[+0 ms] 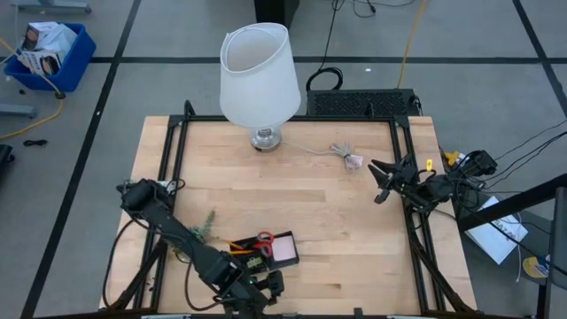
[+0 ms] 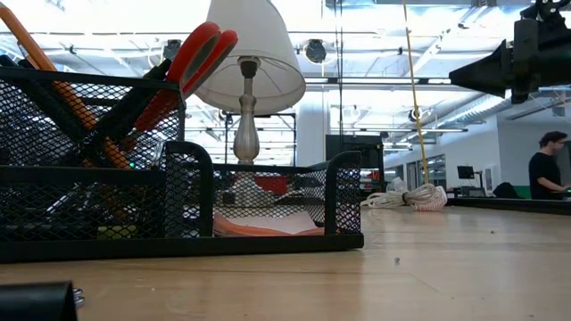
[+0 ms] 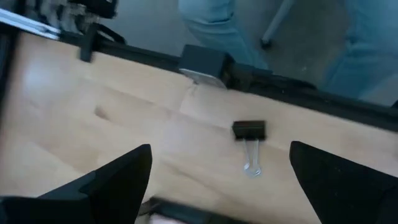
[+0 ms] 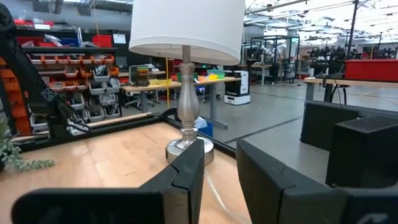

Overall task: Pick and place office supplies into organizer
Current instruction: Put the black paper clip into the black desk organizer

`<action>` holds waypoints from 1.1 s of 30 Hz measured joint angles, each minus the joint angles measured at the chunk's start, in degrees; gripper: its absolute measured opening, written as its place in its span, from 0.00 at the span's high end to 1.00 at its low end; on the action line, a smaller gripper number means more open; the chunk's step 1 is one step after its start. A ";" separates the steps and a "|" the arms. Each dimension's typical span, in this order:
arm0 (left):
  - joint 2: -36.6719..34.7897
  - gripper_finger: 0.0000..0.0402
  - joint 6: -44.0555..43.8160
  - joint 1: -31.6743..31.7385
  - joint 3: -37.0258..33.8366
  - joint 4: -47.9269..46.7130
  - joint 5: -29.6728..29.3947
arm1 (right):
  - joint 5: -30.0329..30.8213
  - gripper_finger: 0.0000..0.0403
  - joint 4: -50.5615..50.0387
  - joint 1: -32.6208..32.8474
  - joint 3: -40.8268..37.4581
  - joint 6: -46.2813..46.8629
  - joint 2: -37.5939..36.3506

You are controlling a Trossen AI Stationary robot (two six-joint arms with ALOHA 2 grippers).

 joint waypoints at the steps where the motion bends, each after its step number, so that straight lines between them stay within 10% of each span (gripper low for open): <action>1: 0.59 0.04 -0.65 0.11 0.00 0.19 0.79 | 0.00 0.79 0.01 0.00 -0.04 -0.01 0.00; 23: 9.19 0.04 1.00 3.71 -0.31 5.95 13.97 | 0.00 0.78 0.04 0.00 -0.13 0.01 0.12; 33: 13.75 0.04 2.06 2.76 -0.48 9.05 8.91 | -0.02 0.78 0.02 0.01 -0.15 0.03 0.16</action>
